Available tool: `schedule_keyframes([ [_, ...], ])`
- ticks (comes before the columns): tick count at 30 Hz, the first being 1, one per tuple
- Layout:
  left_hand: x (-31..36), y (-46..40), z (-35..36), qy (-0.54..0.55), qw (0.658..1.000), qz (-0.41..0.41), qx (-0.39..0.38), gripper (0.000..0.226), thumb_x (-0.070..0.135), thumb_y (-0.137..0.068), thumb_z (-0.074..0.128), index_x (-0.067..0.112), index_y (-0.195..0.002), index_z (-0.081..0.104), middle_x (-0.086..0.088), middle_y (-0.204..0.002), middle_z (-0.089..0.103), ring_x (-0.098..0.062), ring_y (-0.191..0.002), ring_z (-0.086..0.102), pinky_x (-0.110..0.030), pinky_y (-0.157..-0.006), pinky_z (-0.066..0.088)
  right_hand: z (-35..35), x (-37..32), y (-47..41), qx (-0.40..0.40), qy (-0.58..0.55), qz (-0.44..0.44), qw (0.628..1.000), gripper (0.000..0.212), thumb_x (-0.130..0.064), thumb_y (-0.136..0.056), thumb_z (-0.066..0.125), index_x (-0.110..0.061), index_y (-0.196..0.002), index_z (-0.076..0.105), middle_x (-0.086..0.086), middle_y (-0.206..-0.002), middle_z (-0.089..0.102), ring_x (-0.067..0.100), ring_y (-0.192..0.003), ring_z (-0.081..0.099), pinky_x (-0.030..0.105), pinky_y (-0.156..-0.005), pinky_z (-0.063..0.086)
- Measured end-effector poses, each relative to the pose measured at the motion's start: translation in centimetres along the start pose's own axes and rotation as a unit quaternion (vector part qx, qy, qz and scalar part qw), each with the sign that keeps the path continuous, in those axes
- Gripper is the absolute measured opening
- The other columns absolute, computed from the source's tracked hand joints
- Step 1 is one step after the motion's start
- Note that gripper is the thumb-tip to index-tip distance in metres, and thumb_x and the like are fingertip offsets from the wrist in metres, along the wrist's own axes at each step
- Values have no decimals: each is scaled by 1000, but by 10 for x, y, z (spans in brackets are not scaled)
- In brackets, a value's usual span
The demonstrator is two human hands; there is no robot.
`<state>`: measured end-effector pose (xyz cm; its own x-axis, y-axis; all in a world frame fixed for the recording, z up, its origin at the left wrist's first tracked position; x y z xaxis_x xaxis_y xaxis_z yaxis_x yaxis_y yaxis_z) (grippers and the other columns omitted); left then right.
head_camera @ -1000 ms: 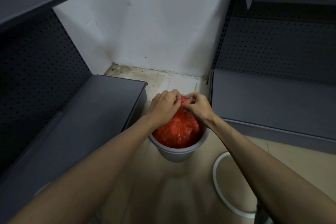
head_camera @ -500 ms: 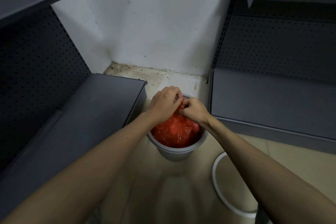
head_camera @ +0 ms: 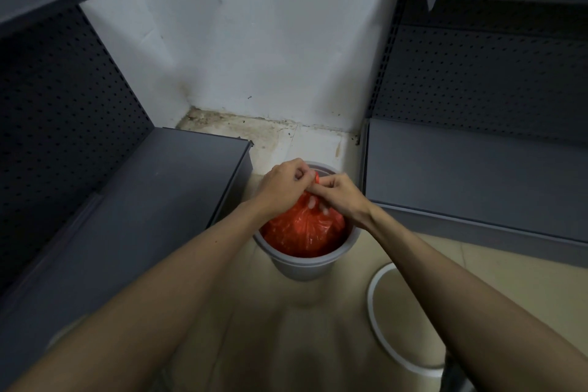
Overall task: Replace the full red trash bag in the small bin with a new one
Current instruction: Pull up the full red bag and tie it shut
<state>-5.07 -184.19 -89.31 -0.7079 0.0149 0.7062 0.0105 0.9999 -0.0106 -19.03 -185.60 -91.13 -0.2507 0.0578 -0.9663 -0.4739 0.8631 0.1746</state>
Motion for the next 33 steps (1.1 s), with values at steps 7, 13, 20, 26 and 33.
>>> schedule_keyframes([
  [7,-21,8,24,170,975,-125,-74,34,16,-101,41,14,-74,61,-12,-68,63,-22,-55,59,-30,-46,49,-9,10,-1,-9,36,20,999,13,-4,-86,69,7,-89,73,18,-70,68,13,-43,53,23,-53,48],
  [13,-18,5,27,159,974,-143,-79,25,8,-100,45,-1,-89,66,-10,-65,61,-14,-47,58,-23,-43,51,-9,14,4,19,223,-58,973,14,0,-78,71,-7,-87,80,8,-85,76,15,-77,68,28,-78,53],
  [20,-21,3,34,198,946,-231,-114,27,14,-96,53,-4,-85,70,-13,-69,66,-19,-47,55,-26,-40,47,-1,26,5,77,343,-160,922,21,-1,-80,64,-11,-93,77,5,-92,67,24,-88,64,34,-83,50],
  [26,-24,1,38,270,900,-331,-80,15,17,-91,66,3,-87,66,-5,-61,58,-13,-44,47,-20,-34,35,2,30,7,108,314,-196,923,19,-4,-82,65,-10,-96,77,5,-94,66,22,-88,64,38,-81,52],
  [33,-23,0,34,312,897,-308,50,6,1,-81,71,5,-84,75,-8,-64,64,-11,-39,45,-18,-35,30,3,35,8,86,285,-170,940,23,-18,-89,64,-17,-109,74,3,-108,64,17,-99,62,35,-90,50],
])
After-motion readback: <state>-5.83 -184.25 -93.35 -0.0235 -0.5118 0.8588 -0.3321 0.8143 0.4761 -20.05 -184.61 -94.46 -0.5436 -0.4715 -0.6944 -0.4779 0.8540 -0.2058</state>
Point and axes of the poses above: each hand's wrist, its own y-axis away from the middle knuckle, its own z-axis out of the palm, x = y × z, the point moved 3 cm from there along -y, towards the middle knuckle
